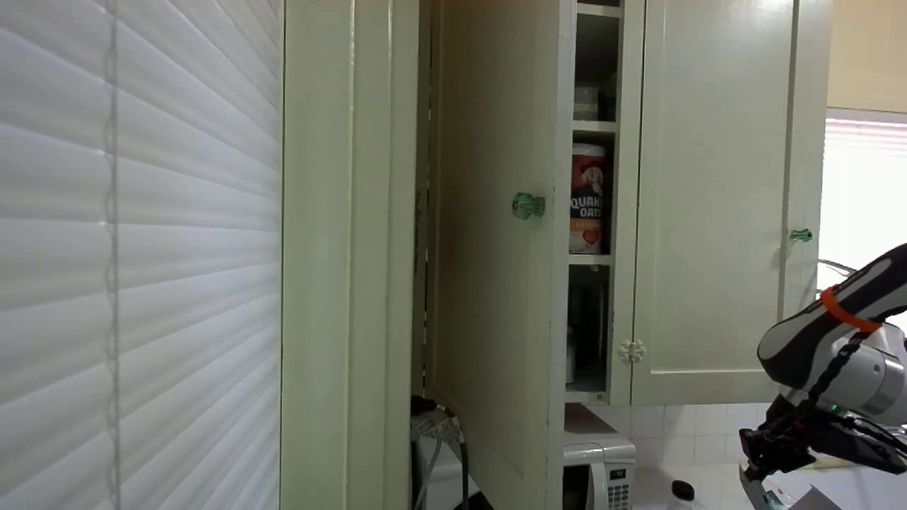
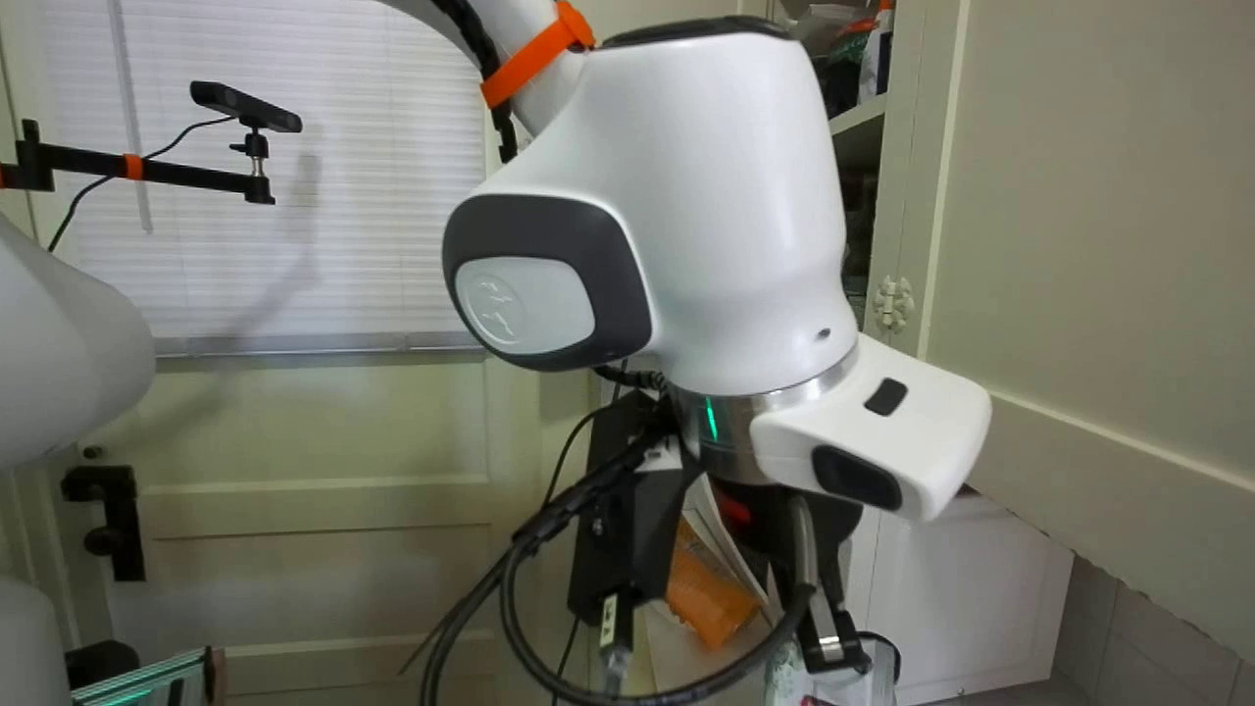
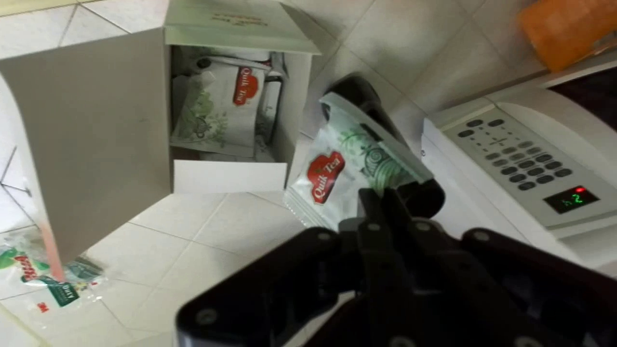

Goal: Move the white package with a red label to the left

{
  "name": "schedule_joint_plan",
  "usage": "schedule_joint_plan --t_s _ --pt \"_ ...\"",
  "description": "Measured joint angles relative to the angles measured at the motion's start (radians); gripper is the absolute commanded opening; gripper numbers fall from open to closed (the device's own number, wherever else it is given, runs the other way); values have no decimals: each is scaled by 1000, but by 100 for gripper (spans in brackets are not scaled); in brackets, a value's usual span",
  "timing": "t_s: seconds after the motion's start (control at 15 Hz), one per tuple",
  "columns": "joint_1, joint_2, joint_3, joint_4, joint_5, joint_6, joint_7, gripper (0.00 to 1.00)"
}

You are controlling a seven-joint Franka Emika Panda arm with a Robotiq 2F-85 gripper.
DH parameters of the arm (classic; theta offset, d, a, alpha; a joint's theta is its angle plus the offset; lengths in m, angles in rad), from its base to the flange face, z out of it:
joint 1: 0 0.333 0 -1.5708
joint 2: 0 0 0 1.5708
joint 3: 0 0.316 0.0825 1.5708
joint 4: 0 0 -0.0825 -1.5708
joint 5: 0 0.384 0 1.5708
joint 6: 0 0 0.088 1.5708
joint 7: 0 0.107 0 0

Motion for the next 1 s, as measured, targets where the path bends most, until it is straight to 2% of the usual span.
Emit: schedule_joint_plan --t_s 0.33,0.67,1.0 --pt "99 -10 9 -1 64 -16 -55 1" --pt "187 36 42 -1 99 -8 -91 1" --pt "250 167 80 13 139 117 -121 1"
